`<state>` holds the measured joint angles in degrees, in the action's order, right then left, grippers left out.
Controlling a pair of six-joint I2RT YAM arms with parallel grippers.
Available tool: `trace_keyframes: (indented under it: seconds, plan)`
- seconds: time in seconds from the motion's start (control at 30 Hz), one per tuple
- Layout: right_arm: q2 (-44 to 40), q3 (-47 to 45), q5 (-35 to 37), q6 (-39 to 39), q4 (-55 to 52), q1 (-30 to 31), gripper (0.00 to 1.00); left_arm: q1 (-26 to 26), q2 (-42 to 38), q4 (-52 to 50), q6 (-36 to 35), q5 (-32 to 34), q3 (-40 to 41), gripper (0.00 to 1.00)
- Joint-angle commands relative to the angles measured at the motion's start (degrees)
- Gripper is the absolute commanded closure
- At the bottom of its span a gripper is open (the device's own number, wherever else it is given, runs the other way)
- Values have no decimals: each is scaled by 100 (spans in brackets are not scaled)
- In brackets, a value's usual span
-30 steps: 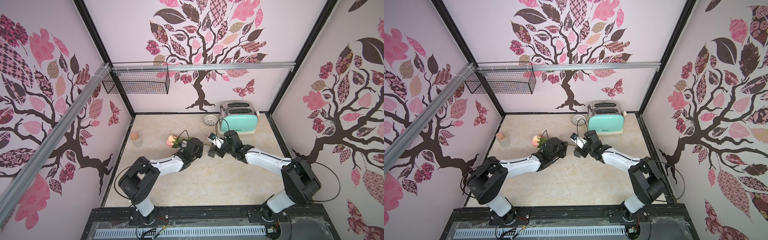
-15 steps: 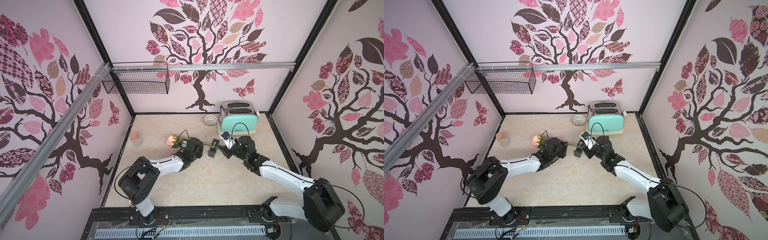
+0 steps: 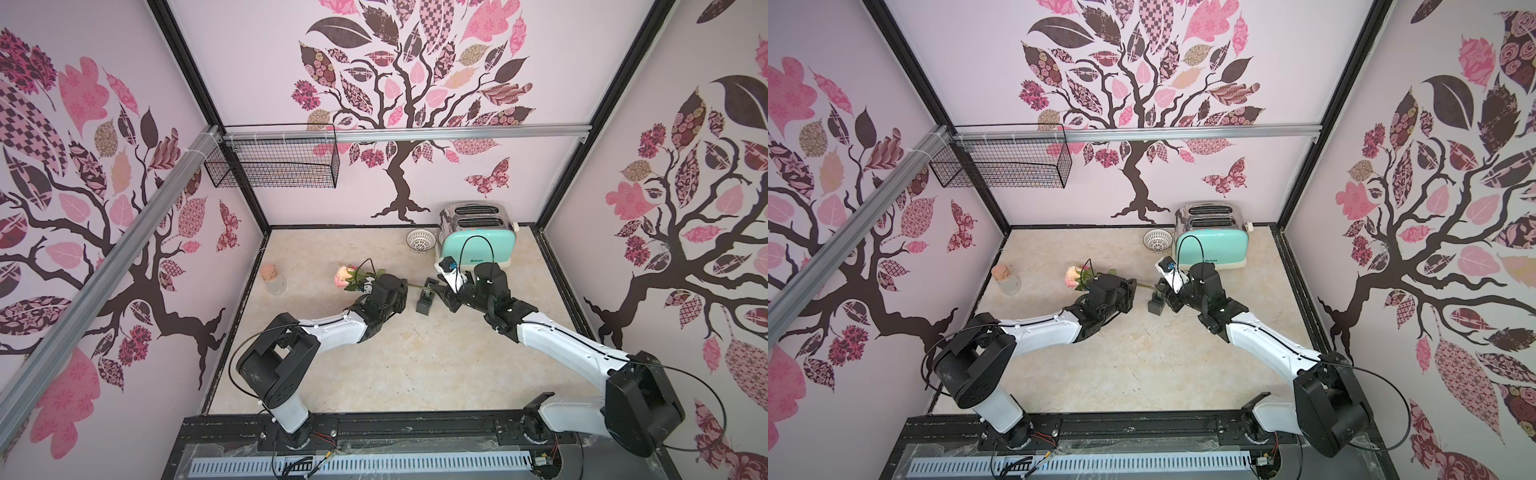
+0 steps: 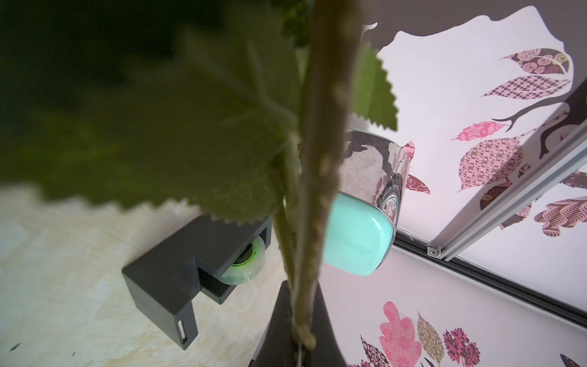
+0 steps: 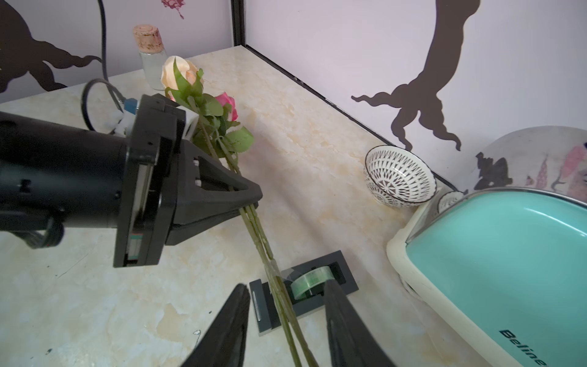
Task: Wrap bouquets with tape
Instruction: Stick the tape to the bouquet, then wrap the tape around the bouquet.
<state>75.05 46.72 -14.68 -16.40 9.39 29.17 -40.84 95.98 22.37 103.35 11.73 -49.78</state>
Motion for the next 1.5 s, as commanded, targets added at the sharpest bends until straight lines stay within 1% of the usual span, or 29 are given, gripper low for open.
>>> trace_keyframes:
  seconds: [0.0, 0.07, 0.13, 0.2, 0.27, 0.33, 0.4, 0.47, 0.53, 0.73, 0.9, 1.03, 1.27, 1.47]
  plan:
    - [340, 484, -403, 188, -873, -16, 58, 31, 107, 692, -319, -52, 142, 100]
    - [505, 759, -468, 438, -1188, -32, 58, 32, 156, 853, -406, -100, 190, 100]
    - [662, 981, -484, 682, -1442, -40, 54, 37, 196, 1017, -494, -128, 246, 100]
    - [829, 1237, -402, 904, -1772, -50, 52, 41, 204, 1198, -649, -170, 302, 100]
    - [918, 1323, -445, 1007, -1962, -65, 51, 50, 176, 1131, -736, -193, 317, 100]
    - [964, 1325, -414, 986, -2004, -69, 51, 70, 128, 1102, -834, -205, 349, 100]
    - [955, 1318, -204, 928, -1994, -69, 54, 83, 105, 1077, -860, -186, 385, 100]
    - [904, 1262, -15, 770, -1950, -63, 56, 79, 110, 1162, -917, -201, 392, 100]
    - [864, 1190, 30, 549, -1903, -60, 58, 83, 139, 1210, -1010, -242, 382, 100]
    - [1076, 1295, 64, 263, -1910, -5, 58, 81, 175, 1215, -962, -255, 366, 100]
    - [1325, 1419, 435, -26, -1890, 218, 59, 81, 157, 1140, -981, -260, 322, 100]
    - [1412, 1459, 475, -73, -1770, 247, 61, 81, 155, 1103, -982, -263, 293, 100]
    - [1468, 1464, 482, -178, -1642, 256, 67, 81, 193, 1085, -927, -265, 265, 100]
    - [1552, 1471, 474, -256, -1633, 264, 68, 77, 201, 1076, -914, -246, 238, 100]
